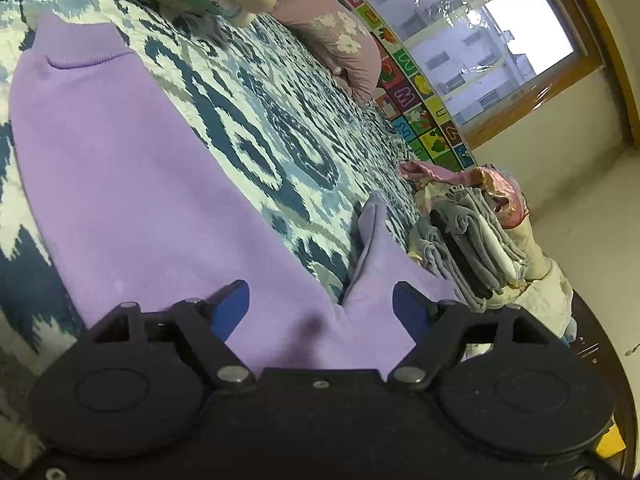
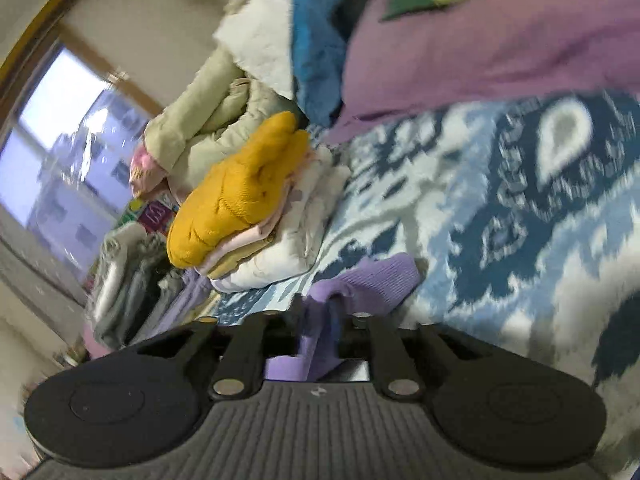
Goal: Fold clothes
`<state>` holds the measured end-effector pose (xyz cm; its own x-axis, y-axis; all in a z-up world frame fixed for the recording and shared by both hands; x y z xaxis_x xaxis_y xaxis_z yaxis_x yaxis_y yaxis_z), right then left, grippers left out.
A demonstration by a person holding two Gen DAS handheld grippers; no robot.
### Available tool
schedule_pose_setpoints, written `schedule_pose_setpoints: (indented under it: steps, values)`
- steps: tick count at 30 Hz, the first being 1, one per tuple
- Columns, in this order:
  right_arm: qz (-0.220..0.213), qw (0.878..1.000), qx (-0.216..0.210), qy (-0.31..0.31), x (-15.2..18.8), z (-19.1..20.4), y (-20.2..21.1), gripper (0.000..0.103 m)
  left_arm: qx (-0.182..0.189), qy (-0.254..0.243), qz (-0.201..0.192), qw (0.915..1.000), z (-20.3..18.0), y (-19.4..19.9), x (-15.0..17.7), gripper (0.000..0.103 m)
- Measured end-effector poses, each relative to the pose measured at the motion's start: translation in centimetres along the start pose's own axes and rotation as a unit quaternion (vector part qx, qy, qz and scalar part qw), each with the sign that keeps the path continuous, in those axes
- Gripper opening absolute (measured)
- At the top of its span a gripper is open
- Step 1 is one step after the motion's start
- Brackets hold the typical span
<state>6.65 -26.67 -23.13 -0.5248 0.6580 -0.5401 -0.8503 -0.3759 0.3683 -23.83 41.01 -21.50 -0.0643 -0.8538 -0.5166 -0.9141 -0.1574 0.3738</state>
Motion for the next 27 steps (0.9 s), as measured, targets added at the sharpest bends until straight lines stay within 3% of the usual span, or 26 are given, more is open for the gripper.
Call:
schedule_pose_setpoints:
  steps: [2, 3, 4, 5, 6, 8, 9, 10, 13, 15, 21, 24, 26, 27]
  values:
    - [-0.005, 1.000, 0.007, -0.025, -0.1, -0.8, 0.0, 0.046, 0.001, -0.001, 0.000, 1.0000, -0.1, 0.2, 0.0, 0.079]
    - [-0.007, 0.999, 0.011, -0.038, -0.1, -1.2, 0.0, 0.066, 0.001, -0.001, 0.001, 1.0000, -0.1, 0.3, 0.0, 0.079]
    - [-0.009, 0.999, 0.015, -0.051, -0.2, -1.5, -0.1, 0.073, 0.002, 0.000, 0.001, 1.0000, -0.1, 0.3, 0.0, 0.079]
    - [-0.011, 0.998, 0.019, -0.064, -0.2, -1.9, -0.1, 0.073, 0.002, 0.000, 0.000, 1.0000, -0.1, 0.4, -0.1, 0.079]
    - [-0.012, 0.997, 0.015, -0.079, -0.3, -2.3, -0.2, 0.072, 0.002, 0.001, 0.000, 1.0000, -0.1, 0.3, -0.1, 0.079]
    - [-0.009, 0.994, -0.008, -0.111, -0.4, -3.1, -0.8, 0.059, 0.000, 0.003, 0.002, 1.0000, 0.0, 0.2, -0.1, 0.079]
    - [-0.014, 0.994, -0.005, -0.109, -0.5, -3.1, -0.8, 0.041, 0.000, 0.002, 0.003, 1.0000, 0.0, 0.2, -0.1, 0.079]
    - [-0.020, 0.995, 0.010, -0.099, -0.5, -2.9, -0.5, 0.035, 0.000, 0.001, 0.003, 1.0000, -0.1, 0.1, -0.1, 0.079]
    - [-0.039, 0.995, 0.059, -0.077, -0.3, -2.3, 1.2, 0.037, -0.001, 0.000, 0.004, 1.0000, -0.1, 0.0, 0.0, 0.079]
    - [-0.058, 0.995, 0.032, -0.078, -0.5, -1.8, 2.4, 0.046, -0.001, 0.003, 0.005, 1.0000, 0.0, 0.0, -0.1, 0.079]
    - [0.027, 0.997, 0.019, -0.076, 0.0, -1.3, -1.4, 0.048, 0.000, -0.002, 0.015, 0.9999, -0.4, -0.9, 0.2, 0.079]
    - [0.034, 0.996, 0.002, -0.078, 0.1, -1.2, -2.3, 0.020, 0.001, -0.008, 0.020, 0.9998, -0.5, -1.0, 0.3, 0.079]
    - [0.022, 0.998, -0.013, -0.050, 0.0, -0.3, -2.2, 0.017, 0.003, -0.004, 0.020, 0.9998, -0.3, -0.9, 0.2, 0.079]
    - [0.004, 0.999, -0.041, -0.035, -0.2, 0.6, -1.7, 0.017, 0.005, -0.001, 0.020, 0.9998, -0.1, -0.9, 0.1, 0.079]
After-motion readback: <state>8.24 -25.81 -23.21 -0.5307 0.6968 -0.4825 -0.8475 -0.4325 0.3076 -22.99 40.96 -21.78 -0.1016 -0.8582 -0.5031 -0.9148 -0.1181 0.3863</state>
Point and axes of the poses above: each gripper's, at about its wrist camera, not at the fingertips, and y roughly against the way its jaws point, z to its left, x to its underside, the point moved 3 cm from there along -y, roughly the way its jaws point, and after that the axes turned 2 degrees about -z, right-handed, at the moved point
